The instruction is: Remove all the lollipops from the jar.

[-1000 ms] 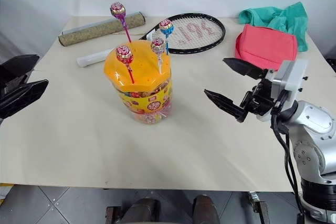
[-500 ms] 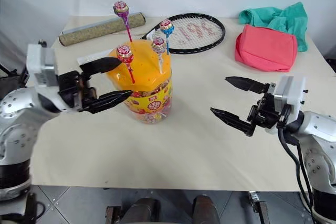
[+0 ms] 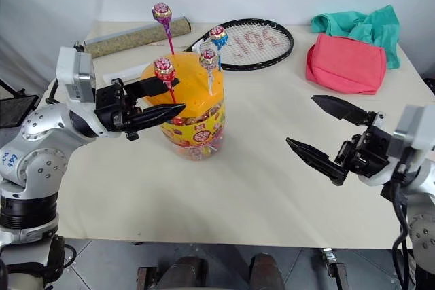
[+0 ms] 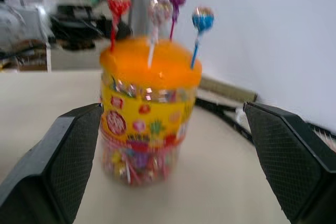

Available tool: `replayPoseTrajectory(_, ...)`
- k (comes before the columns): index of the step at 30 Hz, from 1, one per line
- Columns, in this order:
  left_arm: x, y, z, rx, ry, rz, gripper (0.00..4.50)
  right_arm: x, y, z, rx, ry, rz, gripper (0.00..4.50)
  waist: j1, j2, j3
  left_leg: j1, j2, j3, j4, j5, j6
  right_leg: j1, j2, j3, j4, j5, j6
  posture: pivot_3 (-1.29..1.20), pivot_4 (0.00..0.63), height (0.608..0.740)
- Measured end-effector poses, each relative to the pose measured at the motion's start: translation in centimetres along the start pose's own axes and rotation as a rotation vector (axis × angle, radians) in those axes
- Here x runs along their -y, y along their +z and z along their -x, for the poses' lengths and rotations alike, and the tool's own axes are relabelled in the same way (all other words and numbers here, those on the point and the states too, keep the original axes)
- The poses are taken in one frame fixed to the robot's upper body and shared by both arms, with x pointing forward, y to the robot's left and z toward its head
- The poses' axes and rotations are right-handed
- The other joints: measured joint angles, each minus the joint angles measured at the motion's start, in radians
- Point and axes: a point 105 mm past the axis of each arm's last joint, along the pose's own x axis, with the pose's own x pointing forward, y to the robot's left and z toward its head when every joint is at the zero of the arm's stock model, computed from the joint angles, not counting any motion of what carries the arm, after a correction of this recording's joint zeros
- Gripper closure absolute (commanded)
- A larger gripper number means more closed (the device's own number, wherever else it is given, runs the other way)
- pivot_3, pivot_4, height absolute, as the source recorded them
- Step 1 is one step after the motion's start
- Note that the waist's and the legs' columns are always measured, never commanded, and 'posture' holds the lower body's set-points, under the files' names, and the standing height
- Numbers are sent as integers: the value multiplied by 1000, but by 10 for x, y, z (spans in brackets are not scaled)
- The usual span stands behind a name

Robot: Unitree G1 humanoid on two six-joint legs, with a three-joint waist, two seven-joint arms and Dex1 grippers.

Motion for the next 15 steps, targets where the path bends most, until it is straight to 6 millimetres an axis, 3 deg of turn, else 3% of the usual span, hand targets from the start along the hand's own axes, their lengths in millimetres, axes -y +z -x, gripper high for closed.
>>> replayPoseTrajectory(5, 0, -4, -4, -6, -27, 23, 4478, -10, -2, -1, 16, 81, 20, 0, 7, 0, 0, 0, 0, 0, 2, 0, 0, 1, 0, 0, 0, 0, 0, 0, 150, 740)
replayPoseTrajectory(11, 2, -1, -4, 27, -60, 80, 4478, -23, -6, -19, 107, 174, -39, 0, 7, 0, 0, -1, 0, -2, 1, 0, 0, 0, 0, -1, 0, 0, 0, 0, 150, 740)
replayPoseTrajectory(15, -4, 23, 3, 123, -70, 118, 4478, -32, -6, -35, 201, 255, -63, 0, 4, -1, 0, -1, 0, -2, 1, 0, 0, 0, 0, -1, 0, 0, 0, 0, 150, 740)
